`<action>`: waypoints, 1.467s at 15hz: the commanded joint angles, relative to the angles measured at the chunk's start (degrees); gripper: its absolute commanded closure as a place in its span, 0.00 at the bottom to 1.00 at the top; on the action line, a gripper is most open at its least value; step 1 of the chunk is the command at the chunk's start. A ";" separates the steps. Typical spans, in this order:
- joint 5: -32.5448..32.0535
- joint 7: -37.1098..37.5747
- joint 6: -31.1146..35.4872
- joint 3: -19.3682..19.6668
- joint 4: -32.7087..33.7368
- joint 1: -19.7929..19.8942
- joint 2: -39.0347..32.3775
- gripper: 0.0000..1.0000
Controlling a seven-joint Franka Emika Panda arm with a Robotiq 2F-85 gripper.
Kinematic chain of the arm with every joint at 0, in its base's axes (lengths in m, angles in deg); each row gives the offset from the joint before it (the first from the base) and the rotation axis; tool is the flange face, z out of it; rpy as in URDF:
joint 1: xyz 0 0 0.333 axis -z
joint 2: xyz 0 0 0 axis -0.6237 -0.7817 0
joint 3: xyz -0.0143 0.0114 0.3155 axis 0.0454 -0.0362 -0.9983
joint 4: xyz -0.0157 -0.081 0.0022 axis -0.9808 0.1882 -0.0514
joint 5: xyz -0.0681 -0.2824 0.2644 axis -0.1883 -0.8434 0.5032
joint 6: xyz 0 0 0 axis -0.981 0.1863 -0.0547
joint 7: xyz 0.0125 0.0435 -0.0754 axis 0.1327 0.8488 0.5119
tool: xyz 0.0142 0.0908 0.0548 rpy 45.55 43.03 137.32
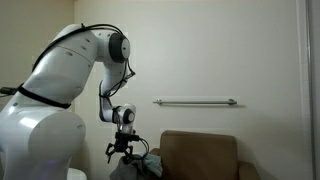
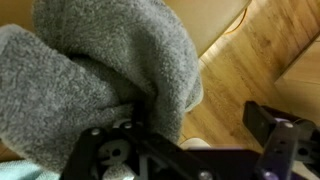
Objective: Put the blue cloth on the arm of the couch
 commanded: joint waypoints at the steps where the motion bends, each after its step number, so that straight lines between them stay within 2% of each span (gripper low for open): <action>1: 0.39 -1.54 1.23 -0.09 -1.33 -0.53 3.25 0.00; 5: 0.07 -0.99 3.63 0.32 -2.43 -1.06 6.19 0.00; 11: 1.25 2.36 17.39 1.39 -7.83 -0.69 16.75 0.00; 13: 3.38 2.62 20.73 2.52 -9.96 0.09 20.84 0.00; 16: 6.78 2.40 22.45 7.45 -12.38 1.11 25.65 0.00; 19: 9.42 1.41 22.17 14.80 -15.49 2.73 29.65 0.00; 22: 5.98 4.06 21.62 22.22 -16.62 6.28 29.96 0.00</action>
